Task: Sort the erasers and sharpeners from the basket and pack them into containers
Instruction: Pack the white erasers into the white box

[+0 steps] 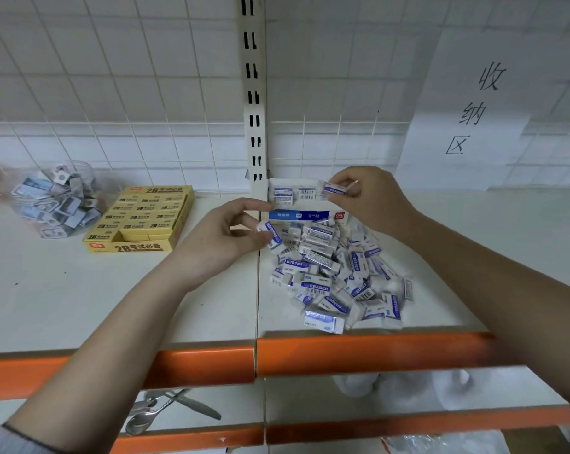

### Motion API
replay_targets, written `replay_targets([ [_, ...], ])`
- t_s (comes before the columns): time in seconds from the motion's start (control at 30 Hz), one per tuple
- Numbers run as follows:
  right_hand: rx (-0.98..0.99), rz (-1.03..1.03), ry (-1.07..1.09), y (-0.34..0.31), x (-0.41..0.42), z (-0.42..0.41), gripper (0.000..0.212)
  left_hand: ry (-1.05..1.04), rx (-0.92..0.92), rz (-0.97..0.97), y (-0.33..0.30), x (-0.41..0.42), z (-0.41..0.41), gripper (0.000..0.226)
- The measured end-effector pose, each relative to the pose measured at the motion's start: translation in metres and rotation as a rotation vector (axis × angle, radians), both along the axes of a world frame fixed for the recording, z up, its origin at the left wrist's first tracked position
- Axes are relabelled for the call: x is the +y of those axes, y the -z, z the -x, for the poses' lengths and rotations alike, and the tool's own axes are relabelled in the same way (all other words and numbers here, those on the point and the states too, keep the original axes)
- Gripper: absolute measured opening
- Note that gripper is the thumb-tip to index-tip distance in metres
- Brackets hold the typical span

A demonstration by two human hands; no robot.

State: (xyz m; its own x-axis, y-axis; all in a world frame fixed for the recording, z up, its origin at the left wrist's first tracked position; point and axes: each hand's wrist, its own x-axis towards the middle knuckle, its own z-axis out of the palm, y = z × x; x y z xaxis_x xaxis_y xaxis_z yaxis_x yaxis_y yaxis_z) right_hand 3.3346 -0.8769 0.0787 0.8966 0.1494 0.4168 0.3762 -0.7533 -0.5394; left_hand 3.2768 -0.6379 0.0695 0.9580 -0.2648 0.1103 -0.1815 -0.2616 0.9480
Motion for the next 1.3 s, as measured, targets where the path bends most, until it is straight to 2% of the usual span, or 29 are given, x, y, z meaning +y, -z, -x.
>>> replay_targets([
  [0.07, 0.077, 0.081, -0.016, 0.002, 0.004, -0.019, 0.019, -0.077, 0.041, 0.017, -0.001, -0.001, -0.008, 0.028],
  [0.17, 0.196, 0.176, -0.041, 0.007, 0.011, -0.045, 0.028, -0.08, 0.117, 0.132, -0.004, -0.003, -0.019, 0.026],
  [0.27, 0.266, 0.242, -0.033, 0.012, 0.017, -0.061, 0.029, -0.083, 0.122, 0.124, -0.005, -0.002, -0.028, 0.031],
  [0.4, 0.25, 0.293, -0.007, 0.015, 0.022, -0.068, 0.025, -0.053, 0.146, 0.165, -0.005, -0.005, -0.035, 0.034],
  [0.5, 0.231, 0.313, -0.026, 0.018, 0.021, -0.071, 0.025, -0.056, 0.129, 0.14, -0.004, -0.006, -0.04, 0.028],
  [0.7, 0.199, 0.293, -0.054, 0.021, 0.018, -0.069, 0.017, -0.113, 0.189, 0.212, -0.008, -0.009, -0.053, 0.018],
  [0.77, 0.191, 0.292, -0.058, 0.02, 0.017, -0.067, 0.013, -0.111, 0.139, 0.104, -0.01, -0.01, -0.059, 0.022],
  [0.9, 0.117, 0.264, -0.08, 0.009, 0.007, -0.047, 0.017, -0.046, -0.091, -0.306, -0.014, -0.016, -0.074, 0.044],
  [1.0, 0.075, 0.21, -0.159, -0.001, -0.002, -0.02, 0.016, 0.022, -0.242, -0.558, -0.013, -0.023, -0.089, 0.034],
  [1.1, 0.126, 0.211, -0.248, -0.009, -0.013, 0.011, 0.015, 0.133, -0.354, -0.646, -0.012, -0.032, -0.106, 0.019],
  [1.3, 0.216, 0.191, -0.224, -0.008, -0.028, 0.049, 0.018, 0.119, -0.511, -0.708, -0.001, -0.057, -0.14, 0.028],
])
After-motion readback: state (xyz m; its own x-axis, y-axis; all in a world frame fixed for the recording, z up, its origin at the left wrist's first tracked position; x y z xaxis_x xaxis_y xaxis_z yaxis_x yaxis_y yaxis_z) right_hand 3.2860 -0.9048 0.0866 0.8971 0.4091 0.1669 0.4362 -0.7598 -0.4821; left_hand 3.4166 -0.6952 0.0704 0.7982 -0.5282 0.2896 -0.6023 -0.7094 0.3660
